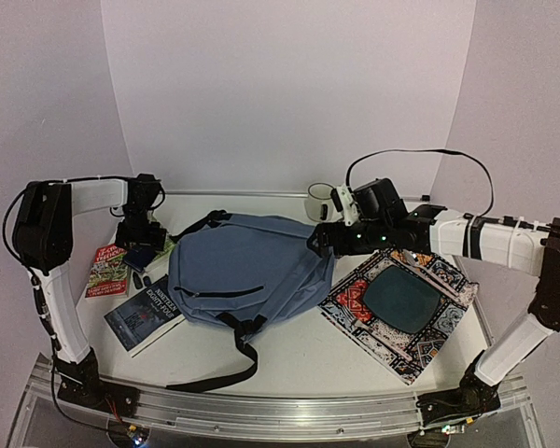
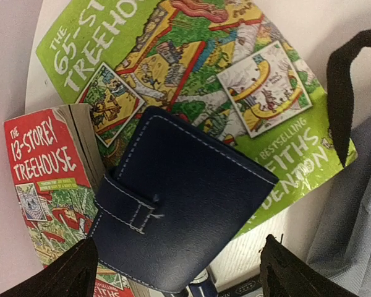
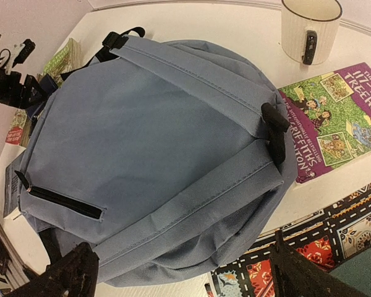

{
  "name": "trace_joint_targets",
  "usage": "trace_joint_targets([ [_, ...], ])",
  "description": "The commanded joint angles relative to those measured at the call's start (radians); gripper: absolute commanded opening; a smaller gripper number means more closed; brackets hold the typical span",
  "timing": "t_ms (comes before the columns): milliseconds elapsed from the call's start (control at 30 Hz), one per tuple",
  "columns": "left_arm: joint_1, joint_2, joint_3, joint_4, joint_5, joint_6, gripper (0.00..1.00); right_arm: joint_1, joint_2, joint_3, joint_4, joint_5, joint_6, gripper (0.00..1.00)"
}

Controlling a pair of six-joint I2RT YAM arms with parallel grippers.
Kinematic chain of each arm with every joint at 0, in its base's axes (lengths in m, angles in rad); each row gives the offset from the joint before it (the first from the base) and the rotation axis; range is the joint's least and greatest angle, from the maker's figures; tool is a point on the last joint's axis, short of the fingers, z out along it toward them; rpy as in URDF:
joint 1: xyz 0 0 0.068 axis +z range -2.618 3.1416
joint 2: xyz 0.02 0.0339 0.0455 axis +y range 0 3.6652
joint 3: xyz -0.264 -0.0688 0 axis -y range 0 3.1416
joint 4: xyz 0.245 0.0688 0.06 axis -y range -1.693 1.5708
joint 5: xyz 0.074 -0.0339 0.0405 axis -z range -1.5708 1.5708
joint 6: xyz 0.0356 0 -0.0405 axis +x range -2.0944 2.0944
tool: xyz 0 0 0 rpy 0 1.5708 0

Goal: Pack the student bag
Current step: Set down the student bag at the center of the board, then grab the card case from the book.

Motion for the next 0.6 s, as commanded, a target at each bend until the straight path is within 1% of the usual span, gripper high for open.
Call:
trace_joint_targets([
  [0,0.063,-0.029,0.035,-0.019,0.127,-0.039,0.93,-0.002,-0.054,-0.019,0.002,-0.003,-0.005,0.96],
  [67,0.111,-0.083,-0.012,0.030,0.205,-0.095,0.93,-0.002,-0.062,-0.030,0.005,-0.003,0.001,0.96],
  [133,0.144,-0.159,-0.094,0.098,0.310,-0.168,0.94,-0.002,-0.070,-0.041,0.012,-0.005,0.006,0.96],
  [233,0.170,-0.246,-0.209,0.215,0.421,-0.271,0.93,-0.002,-0.079,-0.052,0.016,-0.007,0.011,0.97],
  [300,0.176,-0.291,-0.274,0.288,0.467,-0.337,0.93,-0.002,-0.083,-0.057,0.018,-0.004,0.010,0.97],
  [467,0.186,-0.375,-0.416,0.425,0.500,-0.507,0.90,-0.002,-0.087,-0.059,0.018,0.007,0.008,0.97],
  [567,0.187,-0.398,-0.466,0.459,0.463,-0.572,0.88,-0.002,-0.086,-0.058,0.019,0.007,0.008,0.97],
])
